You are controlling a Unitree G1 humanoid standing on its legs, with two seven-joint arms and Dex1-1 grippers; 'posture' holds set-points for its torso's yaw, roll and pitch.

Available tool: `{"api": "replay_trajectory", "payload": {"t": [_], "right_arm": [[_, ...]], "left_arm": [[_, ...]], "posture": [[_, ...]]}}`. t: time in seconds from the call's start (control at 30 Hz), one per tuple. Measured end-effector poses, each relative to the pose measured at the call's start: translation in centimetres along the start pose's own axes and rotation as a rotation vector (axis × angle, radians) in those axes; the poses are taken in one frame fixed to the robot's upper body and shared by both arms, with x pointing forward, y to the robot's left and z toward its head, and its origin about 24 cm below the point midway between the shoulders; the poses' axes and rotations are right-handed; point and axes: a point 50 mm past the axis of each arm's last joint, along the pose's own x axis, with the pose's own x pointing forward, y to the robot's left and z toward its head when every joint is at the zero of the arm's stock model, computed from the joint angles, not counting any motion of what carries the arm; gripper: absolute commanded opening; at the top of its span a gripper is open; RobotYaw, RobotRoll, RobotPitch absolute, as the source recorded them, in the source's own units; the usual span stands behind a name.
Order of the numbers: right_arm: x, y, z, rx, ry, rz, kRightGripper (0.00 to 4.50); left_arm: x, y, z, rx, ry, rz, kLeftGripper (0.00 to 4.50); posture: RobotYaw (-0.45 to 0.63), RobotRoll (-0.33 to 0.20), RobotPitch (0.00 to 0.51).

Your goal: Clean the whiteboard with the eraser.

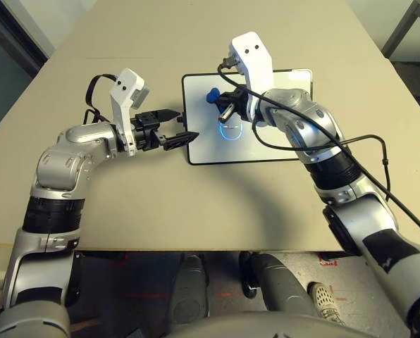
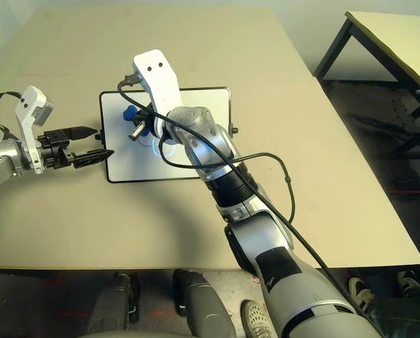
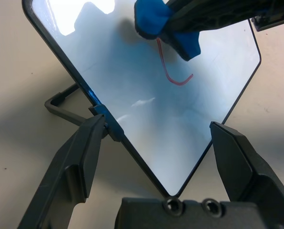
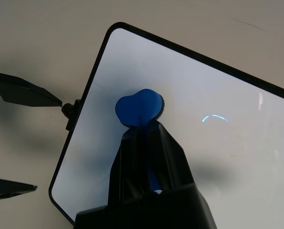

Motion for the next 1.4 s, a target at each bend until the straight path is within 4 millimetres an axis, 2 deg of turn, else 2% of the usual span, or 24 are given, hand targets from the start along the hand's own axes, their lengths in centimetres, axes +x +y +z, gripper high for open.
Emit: {"api": "replay_trajectory", "payload": {"t": [0.43,1.07,1.4], "right_arm": [[1.1,-0.2,-1.2,-0.032,0.043,-0.026,0.04],[1.4,-0.9,-0.5,-0.083,0.031,-0.064,0.04],[1.6,0.8,-2.5,-0.072,0.079,0.005,0.04]], "left_arm": [[0.1,-0.1,0.0,-0.01,0.0,-0.003,4.5],[0.2,-0.5,0.0,-0.012,-0.003,-0.015,4.5],[0.2,-0.7,-0.2,-0.02,0.004,-0.022,4.5]], "posture": [[0.01,0.0,0.143],[0.01,0.0,0.144],[0.01,0.0,0.154]]}}
